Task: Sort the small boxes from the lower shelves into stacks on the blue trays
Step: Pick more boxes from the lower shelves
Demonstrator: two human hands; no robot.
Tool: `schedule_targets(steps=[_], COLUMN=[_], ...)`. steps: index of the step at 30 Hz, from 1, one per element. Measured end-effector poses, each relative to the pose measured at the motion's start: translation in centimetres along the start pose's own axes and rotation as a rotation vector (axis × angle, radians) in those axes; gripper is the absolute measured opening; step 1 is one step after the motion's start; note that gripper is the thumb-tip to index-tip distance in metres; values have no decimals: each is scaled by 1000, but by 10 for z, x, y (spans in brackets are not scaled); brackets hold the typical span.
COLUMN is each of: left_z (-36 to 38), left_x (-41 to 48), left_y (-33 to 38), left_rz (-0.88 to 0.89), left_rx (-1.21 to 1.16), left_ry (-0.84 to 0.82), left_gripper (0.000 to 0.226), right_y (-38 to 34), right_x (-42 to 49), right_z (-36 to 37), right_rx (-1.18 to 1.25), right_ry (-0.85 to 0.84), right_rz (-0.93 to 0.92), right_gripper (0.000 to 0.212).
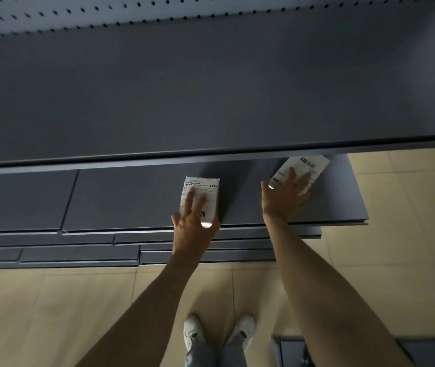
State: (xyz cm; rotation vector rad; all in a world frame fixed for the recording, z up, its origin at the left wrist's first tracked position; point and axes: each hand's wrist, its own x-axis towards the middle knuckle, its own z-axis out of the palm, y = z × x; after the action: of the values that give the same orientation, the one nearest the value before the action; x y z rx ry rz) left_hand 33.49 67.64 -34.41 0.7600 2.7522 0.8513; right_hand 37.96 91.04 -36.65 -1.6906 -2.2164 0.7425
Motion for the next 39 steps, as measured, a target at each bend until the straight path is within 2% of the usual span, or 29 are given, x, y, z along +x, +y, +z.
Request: schedule_targets(steps=[7, 13, 17, 19, 22, 27, 34, 39], left_z=[-2, -16, -40, -59, -89, -141, -230, -304], left_x=[1, -8, -31, -51, -79, -122, -178, -233], left_y=[-2, 7, 15, 15, 5, -23, -88, -146], left_rz=[40, 38, 102, 136, 152, 154, 80, 26], left_rx=[51, -42, -46, -58, -50, -25, -57, -89], left_ry=[6, 34, 123, 171, 210, 260, 357, 482], left_gripper=[81, 83, 79, 81, 87, 89, 89, 84], right_y=[55, 77, 79, 74, 61, 23, -50, -97], right_x=[-30, -71, -109, -132, -167, -228, -326, -406], right_z=[-37, -75, -89, -94, -100, -113, -129, -116], right_rx=[-75, 38, 137, 147, 166, 230, 317, 326], right_ry=[56, 26, 23, 32, -44, -109, -95, -167], right_rz=[-217, -321, -397, -447, -507, -606, -793, -935], right_gripper=[68, 59, 57, 55, 60, 53, 49, 50])
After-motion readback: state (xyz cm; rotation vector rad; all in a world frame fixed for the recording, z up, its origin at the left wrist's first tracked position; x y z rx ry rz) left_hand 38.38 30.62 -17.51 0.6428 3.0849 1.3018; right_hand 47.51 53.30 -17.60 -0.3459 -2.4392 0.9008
